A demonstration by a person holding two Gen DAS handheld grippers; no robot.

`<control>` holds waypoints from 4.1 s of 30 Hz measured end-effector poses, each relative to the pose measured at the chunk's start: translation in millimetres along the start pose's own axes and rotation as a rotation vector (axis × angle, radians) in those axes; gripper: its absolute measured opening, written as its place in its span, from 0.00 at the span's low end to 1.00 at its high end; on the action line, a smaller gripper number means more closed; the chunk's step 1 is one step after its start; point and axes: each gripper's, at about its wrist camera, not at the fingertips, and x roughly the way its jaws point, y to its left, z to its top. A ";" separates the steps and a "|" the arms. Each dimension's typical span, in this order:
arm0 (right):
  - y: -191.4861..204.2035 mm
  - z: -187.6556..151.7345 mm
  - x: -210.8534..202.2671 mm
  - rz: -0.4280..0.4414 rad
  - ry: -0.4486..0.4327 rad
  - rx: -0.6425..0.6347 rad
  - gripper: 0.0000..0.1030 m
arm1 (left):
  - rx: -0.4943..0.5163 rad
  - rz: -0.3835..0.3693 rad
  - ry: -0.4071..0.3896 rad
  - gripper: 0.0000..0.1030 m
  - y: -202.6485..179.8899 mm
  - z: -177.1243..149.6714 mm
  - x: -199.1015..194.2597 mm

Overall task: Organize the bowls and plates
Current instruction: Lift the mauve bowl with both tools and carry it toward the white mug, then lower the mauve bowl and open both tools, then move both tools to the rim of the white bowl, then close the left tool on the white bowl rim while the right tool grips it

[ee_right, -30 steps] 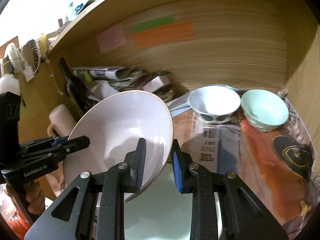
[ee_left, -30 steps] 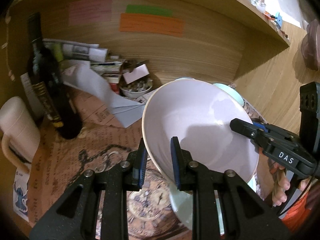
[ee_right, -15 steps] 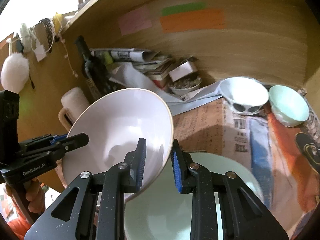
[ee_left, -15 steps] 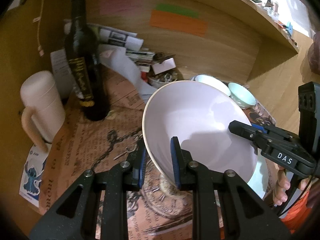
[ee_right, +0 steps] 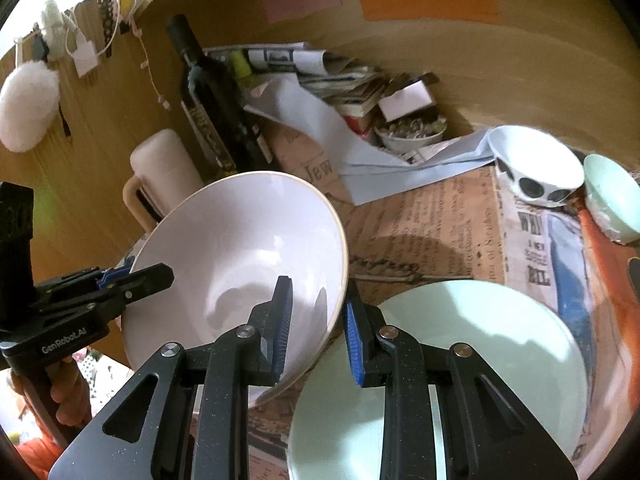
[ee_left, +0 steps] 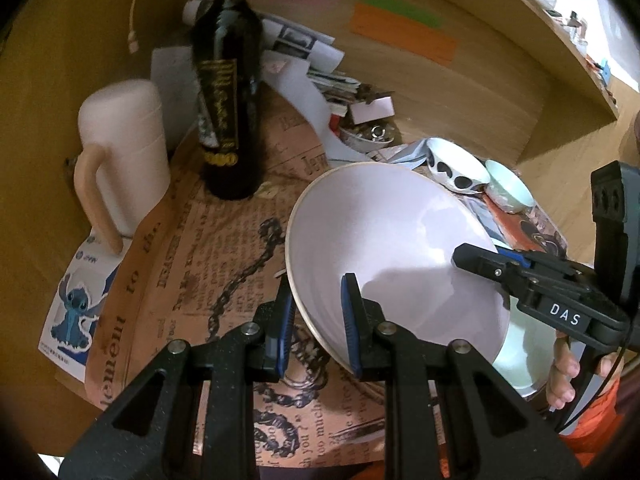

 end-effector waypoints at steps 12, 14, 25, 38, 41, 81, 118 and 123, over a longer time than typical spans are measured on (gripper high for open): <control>11.5 -7.0 21.9 -0.005 0.079 -0.023 0.22 | -0.046 0.000 0.046 0.22 19.5 -16.8 5.3; 12.2 -8.2 24.9 -0.007 0.089 -0.023 0.22 | -0.050 0.001 0.052 0.22 20.6 -17.8 7.2; 12.9 -9.6 31.8 -0.024 0.105 -0.037 0.22 | -0.040 0.003 0.054 0.22 20.9 -17.8 12.1; 6.3 -0.5 -0.7 -0.010 0.007 -0.039 0.36 | -0.039 0.098 -0.045 0.47 18.1 -4.7 -10.3; 0.4 4.6 -17.1 -0.025 -0.046 -0.038 0.42 | -0.023 0.104 -0.081 0.49 12.2 2.4 -20.9; -194.0 69.7 -72.1 -0.255 -0.264 0.111 0.56 | 0.216 -0.003 0.047 0.82 -186.5 163.4 114.0; -250.7 52.4 -24.0 -0.218 -0.105 0.236 0.56 | 0.340 0.042 0.346 0.17 -215.2 158.3 264.5; -248.3 51.0 -22.2 -0.189 -0.094 0.228 0.54 | 0.388 0.038 0.360 0.17 -210.0 144.4 248.2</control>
